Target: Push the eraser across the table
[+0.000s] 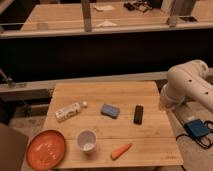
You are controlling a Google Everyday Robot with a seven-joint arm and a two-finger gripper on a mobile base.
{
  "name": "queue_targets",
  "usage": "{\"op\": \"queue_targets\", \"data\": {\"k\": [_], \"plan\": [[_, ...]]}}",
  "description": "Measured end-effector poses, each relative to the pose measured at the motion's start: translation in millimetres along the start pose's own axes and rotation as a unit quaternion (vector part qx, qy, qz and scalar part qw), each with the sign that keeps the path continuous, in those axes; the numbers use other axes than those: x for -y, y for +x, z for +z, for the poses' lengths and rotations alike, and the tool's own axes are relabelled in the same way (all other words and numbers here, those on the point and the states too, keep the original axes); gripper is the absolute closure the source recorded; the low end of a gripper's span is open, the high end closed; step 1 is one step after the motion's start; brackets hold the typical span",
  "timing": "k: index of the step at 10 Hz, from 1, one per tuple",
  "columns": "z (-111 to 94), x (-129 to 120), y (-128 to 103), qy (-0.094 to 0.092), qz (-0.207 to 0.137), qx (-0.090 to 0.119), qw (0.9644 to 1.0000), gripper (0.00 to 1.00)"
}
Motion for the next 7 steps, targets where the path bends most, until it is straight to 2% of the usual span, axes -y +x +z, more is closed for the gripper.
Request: {"op": "queue_targets", "data": {"k": [3,7], "plan": [[13.9,-3.0,10.6,-0.007,-0.011,0.019,0.9997,1.00],[15.1,-2.7,17.5,-0.009,-0.022,0.039,0.9990,1.00]]}}
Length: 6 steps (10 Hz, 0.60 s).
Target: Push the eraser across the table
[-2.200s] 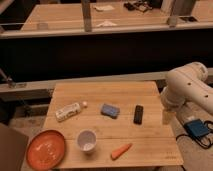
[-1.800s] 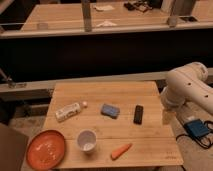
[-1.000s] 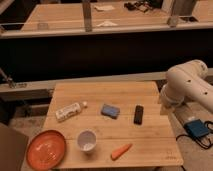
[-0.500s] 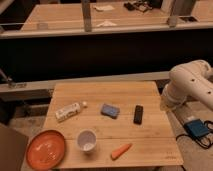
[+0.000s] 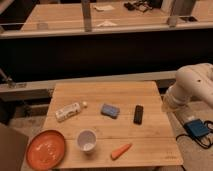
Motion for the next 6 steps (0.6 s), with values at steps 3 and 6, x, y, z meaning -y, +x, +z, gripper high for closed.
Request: {"op": "queue_targets", "data": {"k": [3,6], "plan": [[4.9,-0.5,6.7,-0.002,-0.007,0.018,0.9998,1.00],[9.1,0.0,9.2,-0.009,-0.014,0.034,0.9993,1.00]]}}
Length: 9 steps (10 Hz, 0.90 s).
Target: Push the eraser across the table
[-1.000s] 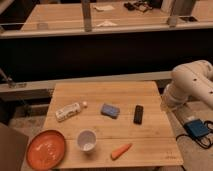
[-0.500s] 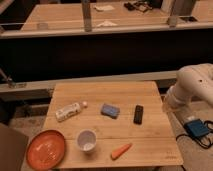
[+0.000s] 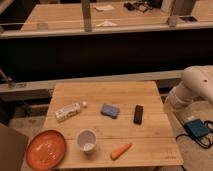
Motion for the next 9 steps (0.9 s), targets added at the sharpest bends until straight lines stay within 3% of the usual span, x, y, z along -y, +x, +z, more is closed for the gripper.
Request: {"op": "queue_targets", "data": {"k": [9], "plan": [[13.2,-2.0,4.3,-0.028,-0.017,0.030,0.9990,1.00]]}}
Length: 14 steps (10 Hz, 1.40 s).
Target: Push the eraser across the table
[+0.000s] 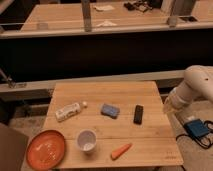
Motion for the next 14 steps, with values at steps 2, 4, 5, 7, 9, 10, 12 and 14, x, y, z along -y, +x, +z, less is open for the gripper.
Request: {"op": "queue_targets", "data": {"k": [2,4,5,7,9,10,12,14], "plan": [[3.8,-0.5,-0.9,-0.008,-0.003,0.003,1.0000,1.00],[7.8,-1.0,-2.3,-0.016,-0.008,0.007,0.9998,1.00],[10.1,-1.9,-2.1,-0.021,-0.009,0.009,0.9997,1.00],[14.0,-5.0,-0.8,-0.029,-0.010,0.013,0.9995,1.00],[18.4,-6.5,-0.9,-0.036,-0.011,0.013,0.9992,1.00],[21.6,-6.5,-1.2,-0.040,-0.012,0.014,0.9991,1.00],[28.9,-9.7,-1.1,-0.049,-0.012,0.017,0.9986,1.00],[34.3,-12.5,-0.7,-0.055,-0.012,0.019,0.9982,1.00]]}}
